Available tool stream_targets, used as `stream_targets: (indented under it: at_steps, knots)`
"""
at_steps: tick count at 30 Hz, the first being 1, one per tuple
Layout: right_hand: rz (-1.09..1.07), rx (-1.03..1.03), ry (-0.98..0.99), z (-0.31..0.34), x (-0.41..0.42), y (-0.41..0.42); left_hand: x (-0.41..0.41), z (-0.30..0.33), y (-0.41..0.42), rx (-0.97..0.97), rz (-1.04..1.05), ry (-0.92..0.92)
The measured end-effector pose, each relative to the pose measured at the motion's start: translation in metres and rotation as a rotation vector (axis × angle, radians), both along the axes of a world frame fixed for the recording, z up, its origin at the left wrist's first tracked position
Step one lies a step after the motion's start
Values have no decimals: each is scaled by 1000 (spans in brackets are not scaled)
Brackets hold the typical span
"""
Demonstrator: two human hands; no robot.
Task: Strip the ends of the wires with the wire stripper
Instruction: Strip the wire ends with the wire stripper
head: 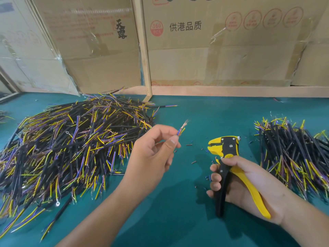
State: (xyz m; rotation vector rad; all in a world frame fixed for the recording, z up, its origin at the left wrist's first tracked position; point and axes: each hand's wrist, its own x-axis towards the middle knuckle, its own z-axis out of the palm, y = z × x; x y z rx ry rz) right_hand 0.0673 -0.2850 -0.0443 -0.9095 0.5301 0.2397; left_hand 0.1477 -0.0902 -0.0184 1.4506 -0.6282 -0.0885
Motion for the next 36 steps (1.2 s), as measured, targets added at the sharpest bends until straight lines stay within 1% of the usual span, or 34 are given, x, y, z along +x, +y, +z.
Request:
stream_targets:
  at_steps: [2,9,11,14,20,25,33,36]
  knots:
    - [0,-2,3,0,0,1,0,-1,0,2,1,-13]
    - [-15,-9,-4,6,-2,4,-3,-3,1,144,75,-200]
    - [-21,-8,-5,8,-3,4,-4,-4,0,152,72,-218]
    - [-25,-12,-5,9,-4,5,-4,-4,-2,76,42,-157]
    - [-46,-18,25,11,-3,7,1,-1,0,-122,-35,56]
    - [-63,-36,47,11,-2,7,2,0,2,-255,-189,263]
    - [-34,-36,24,11,-2,8,2,2,3,-294,-268,389]
    - [-24,-27,27,11,-2,7,1,4,3,-297,-284,396]
